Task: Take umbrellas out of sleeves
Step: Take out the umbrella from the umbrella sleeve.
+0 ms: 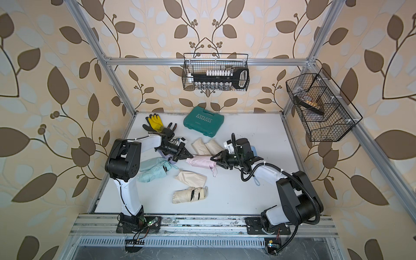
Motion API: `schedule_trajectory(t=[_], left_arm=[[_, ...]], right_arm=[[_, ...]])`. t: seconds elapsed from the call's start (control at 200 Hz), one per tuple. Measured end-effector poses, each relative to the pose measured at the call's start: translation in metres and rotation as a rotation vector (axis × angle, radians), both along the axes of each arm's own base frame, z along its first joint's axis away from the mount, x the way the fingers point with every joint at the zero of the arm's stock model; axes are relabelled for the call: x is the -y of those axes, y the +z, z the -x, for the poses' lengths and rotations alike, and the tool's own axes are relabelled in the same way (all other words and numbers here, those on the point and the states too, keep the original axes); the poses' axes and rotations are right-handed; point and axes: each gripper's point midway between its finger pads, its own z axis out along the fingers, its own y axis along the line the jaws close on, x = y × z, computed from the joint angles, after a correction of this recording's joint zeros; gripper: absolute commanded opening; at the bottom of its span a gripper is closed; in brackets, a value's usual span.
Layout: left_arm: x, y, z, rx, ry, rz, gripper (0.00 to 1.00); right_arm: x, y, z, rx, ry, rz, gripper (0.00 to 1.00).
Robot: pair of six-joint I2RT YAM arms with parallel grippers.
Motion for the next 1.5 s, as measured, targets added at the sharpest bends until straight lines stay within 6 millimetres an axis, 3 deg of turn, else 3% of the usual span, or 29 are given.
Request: schedule_trajectory(t=[0.235, 0.605, 0.825, 1.11, 1.499], left_arm=[[-0.003, 0.0, 0.0, 0.001, 0.007, -0.003, 0.0], [-0.003, 0.006, -0.001, 0.021, 0.012, -0.01, 0.0], [-0.007, 0.007, -0.001, 0.017, 0.02, -0.017, 0.0], [-0.028, 0.012, -0.008, 0.01, 0.067, 0.0, 0.0], [-0.027, 0.015, -0.007, 0.02, 0.061, 0.007, 0.0]], right_arm=[[-0.001, 0.001, 0.002, -0.003, 0.01, -0.006, 0.23], [0.002, -0.007, 0.007, -0.014, 0.027, 0.024, 0.16], [0.006, -0.005, 0.014, -0.01, 0.046, 0.033, 0.15], [0.009, 0.003, 0.02, 0.005, 0.059, 0.024, 0.15], [0.011, 0.008, 0.024, 0.01, 0.064, 0.017, 0.14]])
